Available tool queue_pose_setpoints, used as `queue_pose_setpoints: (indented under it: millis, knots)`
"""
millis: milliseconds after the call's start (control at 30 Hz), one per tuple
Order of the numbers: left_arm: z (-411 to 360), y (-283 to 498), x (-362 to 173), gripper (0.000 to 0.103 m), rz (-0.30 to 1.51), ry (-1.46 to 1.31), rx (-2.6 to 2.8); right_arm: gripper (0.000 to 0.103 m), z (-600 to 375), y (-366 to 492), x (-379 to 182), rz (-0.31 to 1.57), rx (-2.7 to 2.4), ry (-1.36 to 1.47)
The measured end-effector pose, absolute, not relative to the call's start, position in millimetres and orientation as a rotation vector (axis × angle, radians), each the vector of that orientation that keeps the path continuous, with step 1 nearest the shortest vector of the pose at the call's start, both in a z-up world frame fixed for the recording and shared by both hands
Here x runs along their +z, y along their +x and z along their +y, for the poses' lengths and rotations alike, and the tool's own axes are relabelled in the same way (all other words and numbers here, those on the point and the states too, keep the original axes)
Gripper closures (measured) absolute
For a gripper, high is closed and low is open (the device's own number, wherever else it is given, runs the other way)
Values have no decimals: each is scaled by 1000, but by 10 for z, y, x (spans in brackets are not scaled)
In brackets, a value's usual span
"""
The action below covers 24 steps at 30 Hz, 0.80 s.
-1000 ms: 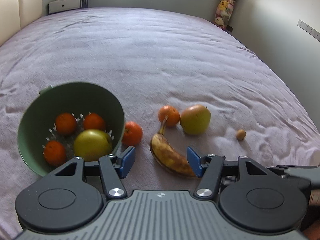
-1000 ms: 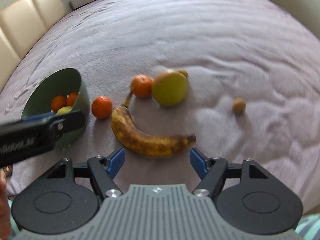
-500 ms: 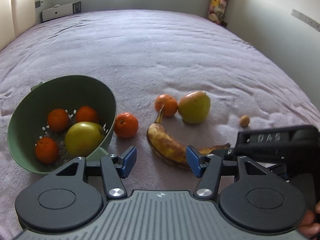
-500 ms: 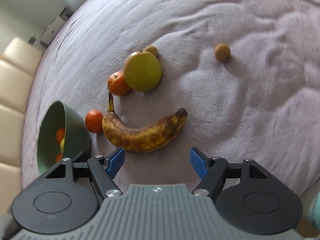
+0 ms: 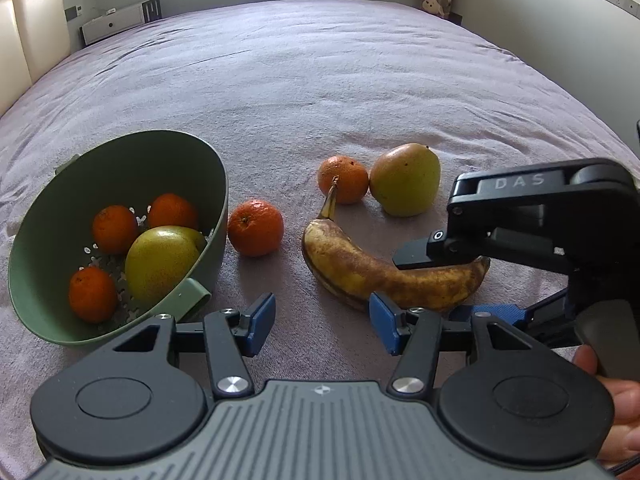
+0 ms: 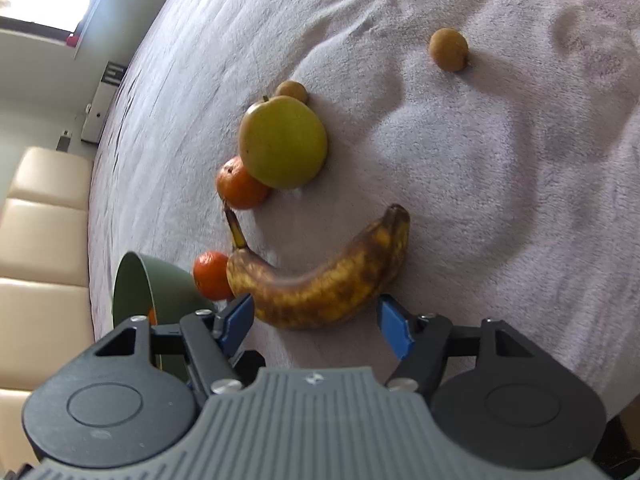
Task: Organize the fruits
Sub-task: 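Lower the right gripper onto the brown-spotted banana and close it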
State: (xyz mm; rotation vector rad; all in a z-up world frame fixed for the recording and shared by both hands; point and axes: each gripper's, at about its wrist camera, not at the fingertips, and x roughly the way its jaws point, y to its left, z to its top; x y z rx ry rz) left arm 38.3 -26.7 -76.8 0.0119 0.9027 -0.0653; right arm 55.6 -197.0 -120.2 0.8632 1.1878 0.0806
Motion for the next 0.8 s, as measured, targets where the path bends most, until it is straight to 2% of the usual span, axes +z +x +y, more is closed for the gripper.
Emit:
queue_pose_setpoints:
  millis: [133, 300, 467, 633, 800]
  knots:
    - [-260, 396, -769, 38, 908, 4, -71, 45, -1997, 574, -1351, 1204, 34, 933]
    - [-223, 416, -768, 38, 916, -14, -63, 47, -2066, 594, -1416, 1194, -7, 1010]
    - [-216, 419, -752, 38, 919, -20, -63, 51, -2070, 608, -1402, 1197, -13, 998]
    - [-231, 414, -712, 38, 913, -13, -58, 61, -2081, 596, -1333, 1179, 7, 976]
    - [-236, 394, -670, 38, 908, -16, -61, 65, -2193, 518, -1245, 1168, 7, 968]
